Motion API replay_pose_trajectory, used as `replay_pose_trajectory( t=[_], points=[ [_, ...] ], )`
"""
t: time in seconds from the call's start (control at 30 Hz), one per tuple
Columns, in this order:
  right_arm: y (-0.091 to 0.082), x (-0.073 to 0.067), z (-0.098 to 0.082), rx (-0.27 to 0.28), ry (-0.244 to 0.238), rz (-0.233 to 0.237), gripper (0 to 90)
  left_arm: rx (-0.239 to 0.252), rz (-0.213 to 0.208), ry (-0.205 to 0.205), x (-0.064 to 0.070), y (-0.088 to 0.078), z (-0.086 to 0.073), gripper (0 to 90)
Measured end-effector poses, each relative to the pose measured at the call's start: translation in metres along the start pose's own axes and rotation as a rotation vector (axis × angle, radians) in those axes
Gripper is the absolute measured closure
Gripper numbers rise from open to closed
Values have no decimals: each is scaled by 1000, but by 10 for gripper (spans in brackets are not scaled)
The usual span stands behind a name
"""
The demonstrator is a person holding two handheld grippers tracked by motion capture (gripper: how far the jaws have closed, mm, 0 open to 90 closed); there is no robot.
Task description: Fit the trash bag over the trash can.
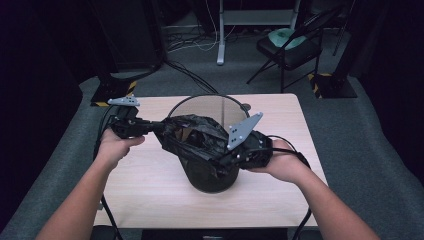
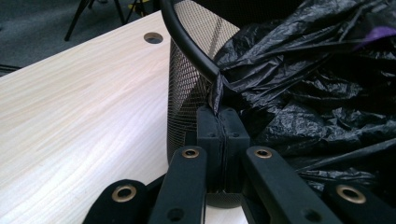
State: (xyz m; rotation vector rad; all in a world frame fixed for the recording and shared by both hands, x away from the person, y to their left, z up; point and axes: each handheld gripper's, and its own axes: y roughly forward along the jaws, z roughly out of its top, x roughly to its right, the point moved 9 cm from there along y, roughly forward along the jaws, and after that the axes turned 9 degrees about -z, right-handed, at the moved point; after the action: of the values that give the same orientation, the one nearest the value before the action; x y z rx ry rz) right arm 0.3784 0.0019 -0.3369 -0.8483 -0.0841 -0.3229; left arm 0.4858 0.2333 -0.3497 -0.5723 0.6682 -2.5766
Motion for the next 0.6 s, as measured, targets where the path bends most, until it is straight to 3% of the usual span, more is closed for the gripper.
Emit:
replay_pose_trajectory(
  t=[0.13, 0.3, 0.43, 0.6],
  points=[
    [0, 7, -3, 13, 32, 3, 895, 0, 14, -2, -4, 4, 3, 887],
    [4, -14, 4, 60, -3, 74, 894, -9, 19, 8, -3, -1, -1, 887],
    [19, -29, 1, 6, -53, 94, 894, 0, 30, 0, -7, -8, -8, 888],
    [28, -22, -7, -29, -35, 70, 895, 30, 66, -16, -18, -9, -5, 890]
  ],
)
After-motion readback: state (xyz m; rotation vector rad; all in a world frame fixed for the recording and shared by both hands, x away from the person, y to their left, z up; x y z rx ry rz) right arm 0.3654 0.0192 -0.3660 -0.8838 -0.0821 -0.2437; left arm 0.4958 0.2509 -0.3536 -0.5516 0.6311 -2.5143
